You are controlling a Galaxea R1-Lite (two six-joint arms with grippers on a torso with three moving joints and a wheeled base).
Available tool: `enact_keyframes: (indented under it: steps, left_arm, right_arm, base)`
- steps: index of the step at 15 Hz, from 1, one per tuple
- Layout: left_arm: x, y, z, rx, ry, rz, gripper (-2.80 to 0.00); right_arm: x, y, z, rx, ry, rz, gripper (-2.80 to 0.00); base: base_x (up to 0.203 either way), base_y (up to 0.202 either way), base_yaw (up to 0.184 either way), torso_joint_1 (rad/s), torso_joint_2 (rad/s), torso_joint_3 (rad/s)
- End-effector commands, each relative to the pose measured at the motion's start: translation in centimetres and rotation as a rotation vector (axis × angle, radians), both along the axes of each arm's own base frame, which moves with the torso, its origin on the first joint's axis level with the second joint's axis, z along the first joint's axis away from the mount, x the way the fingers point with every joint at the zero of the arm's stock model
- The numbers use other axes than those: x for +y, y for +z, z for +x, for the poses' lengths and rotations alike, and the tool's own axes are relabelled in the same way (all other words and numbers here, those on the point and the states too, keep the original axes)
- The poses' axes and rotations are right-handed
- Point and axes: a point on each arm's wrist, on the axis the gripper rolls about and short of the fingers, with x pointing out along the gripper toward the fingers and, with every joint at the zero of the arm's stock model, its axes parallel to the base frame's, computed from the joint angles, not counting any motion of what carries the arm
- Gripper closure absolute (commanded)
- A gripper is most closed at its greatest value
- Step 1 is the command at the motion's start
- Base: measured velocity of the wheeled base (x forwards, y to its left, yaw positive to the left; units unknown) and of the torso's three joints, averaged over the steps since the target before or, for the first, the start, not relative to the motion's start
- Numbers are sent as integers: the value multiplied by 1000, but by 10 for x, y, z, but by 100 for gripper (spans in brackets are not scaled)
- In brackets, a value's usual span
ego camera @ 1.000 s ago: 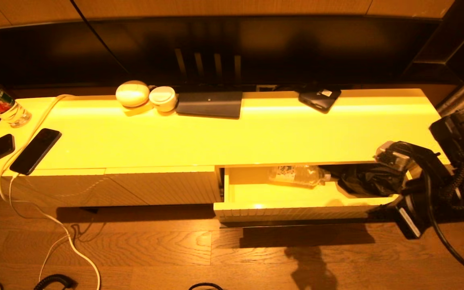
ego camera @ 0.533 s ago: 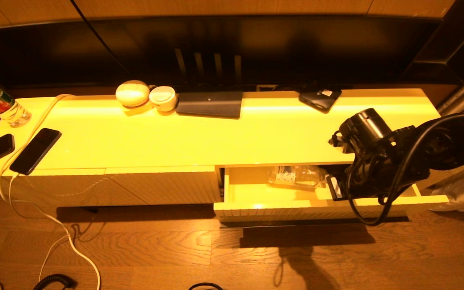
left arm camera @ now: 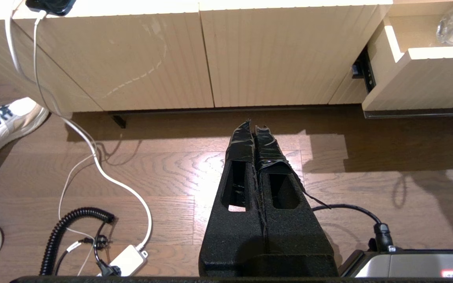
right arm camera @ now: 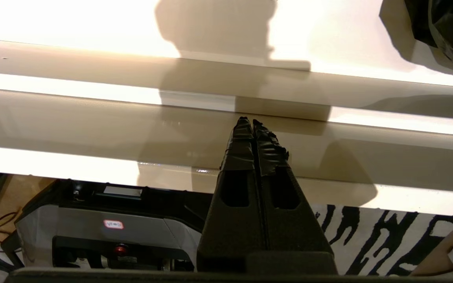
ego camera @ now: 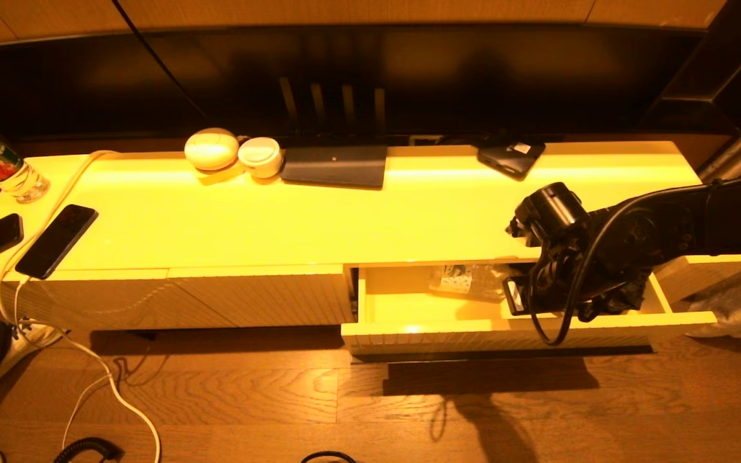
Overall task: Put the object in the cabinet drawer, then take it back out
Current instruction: Open the drawer
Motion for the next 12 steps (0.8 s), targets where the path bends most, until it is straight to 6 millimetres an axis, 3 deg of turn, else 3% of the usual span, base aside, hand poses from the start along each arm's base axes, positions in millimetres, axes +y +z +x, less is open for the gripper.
enact_keyframes:
  steps: [1, 12]
  left_arm:
    - [0, 0, 0, 1, 0, 0, 0]
    - [0, 0, 0, 1, 0, 0, 0]
  right_arm:
    - [-2, -1, 1, 5, -5, -1, 0]
    - [-6, -18, -25, 212, 2, -41, 0]
  base:
    - [0, 0, 0, 0, 0, 0]
    - [0, 0, 0, 0, 0, 0]
